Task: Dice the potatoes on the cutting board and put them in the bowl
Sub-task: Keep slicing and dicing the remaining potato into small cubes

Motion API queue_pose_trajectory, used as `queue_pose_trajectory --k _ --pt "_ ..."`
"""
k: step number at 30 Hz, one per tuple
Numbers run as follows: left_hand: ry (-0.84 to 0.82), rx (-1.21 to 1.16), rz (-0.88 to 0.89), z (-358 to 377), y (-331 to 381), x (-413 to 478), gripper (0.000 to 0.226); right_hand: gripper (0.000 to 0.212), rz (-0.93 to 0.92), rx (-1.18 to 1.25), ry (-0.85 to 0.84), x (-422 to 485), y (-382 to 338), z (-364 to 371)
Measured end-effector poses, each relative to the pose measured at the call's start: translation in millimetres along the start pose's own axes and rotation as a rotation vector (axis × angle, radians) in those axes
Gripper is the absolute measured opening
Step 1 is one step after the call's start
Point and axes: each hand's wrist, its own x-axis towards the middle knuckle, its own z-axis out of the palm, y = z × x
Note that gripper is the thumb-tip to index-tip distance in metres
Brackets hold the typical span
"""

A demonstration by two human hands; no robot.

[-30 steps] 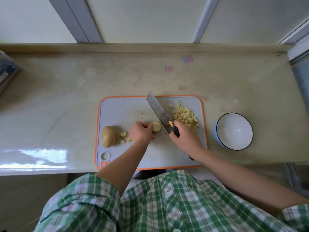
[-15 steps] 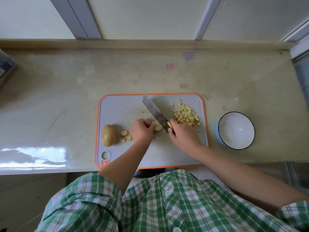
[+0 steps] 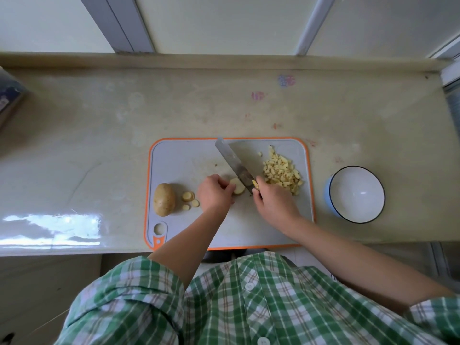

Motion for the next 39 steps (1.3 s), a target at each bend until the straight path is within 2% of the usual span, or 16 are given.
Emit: queue_pose_trajectory --k 6,13,21,27,31,34,39 --pt "0.0 -0.055 -0.027 -3.7 0.6 -2.5 0.018 0.013 -0.012 0.111 0.027 1.6 3.6 -7.3" --pt "-0.001 -0.056 -0.047 -3.4 0.8 -0.4 0.019 0.014 -0.049 0.002 -0.059 4.7 2.2 -10.0" --pt "-0.011 -0.058 -0.059 -4.4 2.8 -1.8 0.019 0.011 -0.044 -0.096 -0.048 4.1 -5.3 -6.4" --pt "-0.011 -0.073 -0.061 -5.8 1.8 -4.0 0.022 0.012 0.0 0.047 -0.008 3.4 -2.4 -5.0" --pt "-0.003 -0.106 -0.062 -6.7 0.9 -5.5 0.019 0.01 -0.036 0.074 0.002 1.5 -3.2 -9.8" --pt "-0.003 -0.13 -0.069 -6.3 0.7 -6.5 0.014 0.009 -0.084 0.042 -0.024 1.4 -4.3 -13.8" --pt "-0.007 -0.134 -0.098 -6.5 2.3 -6.0 0.018 0.01 -0.079 -0.027 -0.064 2.8 -7.2 -13.6"
